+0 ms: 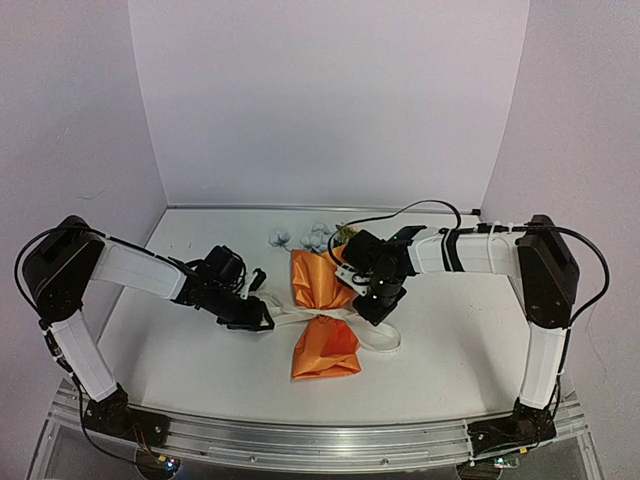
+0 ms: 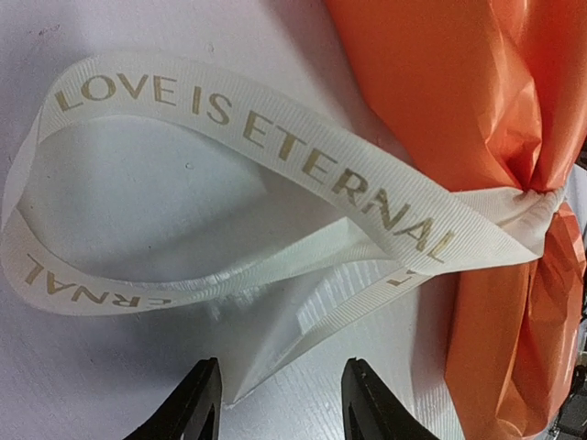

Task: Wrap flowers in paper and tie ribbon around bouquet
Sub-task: Tie the half-tied ribbon around the folded bouquet.

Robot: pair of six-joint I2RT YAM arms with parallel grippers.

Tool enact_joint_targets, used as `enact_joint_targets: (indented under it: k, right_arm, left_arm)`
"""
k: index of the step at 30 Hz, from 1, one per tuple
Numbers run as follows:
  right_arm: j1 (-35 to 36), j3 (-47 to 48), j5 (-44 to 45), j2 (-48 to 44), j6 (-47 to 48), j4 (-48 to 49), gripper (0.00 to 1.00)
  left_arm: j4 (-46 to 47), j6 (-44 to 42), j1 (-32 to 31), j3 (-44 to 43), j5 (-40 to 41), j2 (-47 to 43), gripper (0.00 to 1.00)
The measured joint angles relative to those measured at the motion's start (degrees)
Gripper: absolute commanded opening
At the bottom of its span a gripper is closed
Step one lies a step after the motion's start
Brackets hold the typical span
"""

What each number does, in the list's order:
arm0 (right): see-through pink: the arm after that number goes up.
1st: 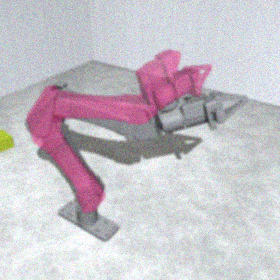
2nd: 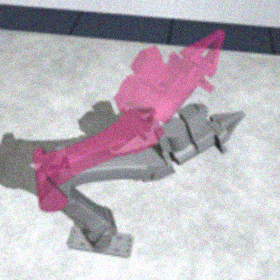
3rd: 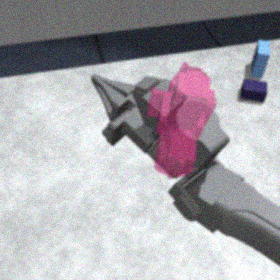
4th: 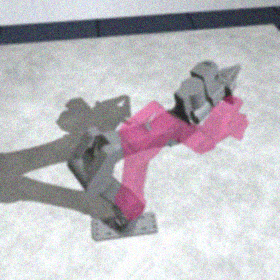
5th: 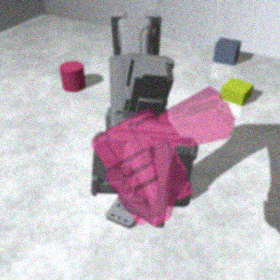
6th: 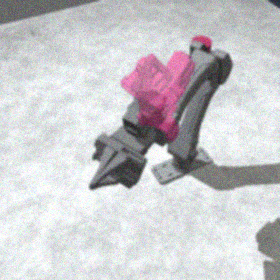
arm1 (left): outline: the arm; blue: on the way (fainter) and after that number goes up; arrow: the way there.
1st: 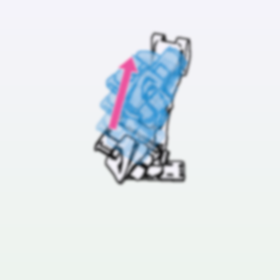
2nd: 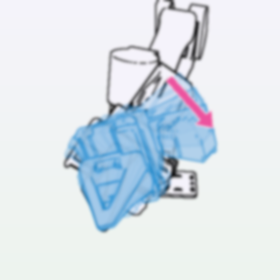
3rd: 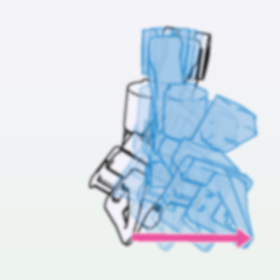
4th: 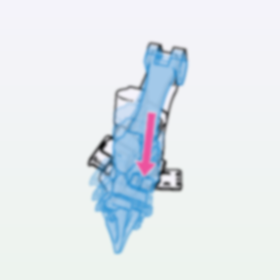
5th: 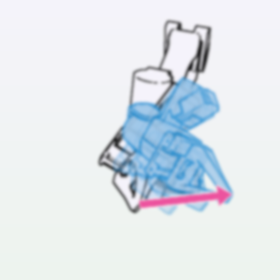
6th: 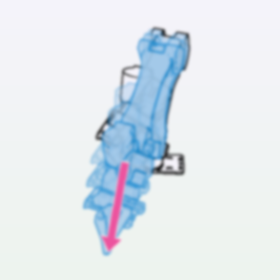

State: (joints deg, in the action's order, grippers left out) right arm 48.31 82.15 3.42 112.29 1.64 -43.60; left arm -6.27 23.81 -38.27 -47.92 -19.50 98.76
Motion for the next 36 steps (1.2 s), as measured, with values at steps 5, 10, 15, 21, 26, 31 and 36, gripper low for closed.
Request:
enact_joint_targets:
  k: [5, 10, 15, 21, 26, 31, 36]
  right_arm:
    - [0.0, 0.0, 0.2, 0.0, -0.3, 0.1, 0.00]
    - [0.0, 0.0, 0.2, -0.1, -1.2, 0.2, 0.00]
    - [-0.3, 0.0, 0.1, -0.8, -2.9, 0.3, 0.00]
    - [-1.5, -0.1, -0.6, -1.4, -5.7, 0.3, 0.00]
    - [-3.8, -1.4, -1.7, -1.7, -8.9, 0.7, 0.00]
    - [-5.7, -3.6, -2.6, -2.7, -12.0, 1.2, 0.00]
    - [-7.0, -5.3, -3.3, -3.2, -14.6, 2.2, 0.00]
  left_arm:
    - [0.4, -0.8, -0.2, 0.0, 1.0, 0.0, 0.28]
    - [0.4, -1.7, -0.5, 0.0, 1.3, 0.0, 0.04]
    - [0.4, -1.3, -0.6, 0.0, 1.3, 0.0, 0.00]
    - [0.3, -1.0, -0.6, 0.0, 1.4, 0.0, 0.00]
    - [0.3, -0.8, -0.6, 0.0, 1.7, 0.0, 0.00]
    - [-0.2, -0.8, -0.7, 0.0, 1.7, 0.0, 0.00]
    - [-1.2, -0.8, -0.7, 0.0, 1.7, 0.0, 0.03]
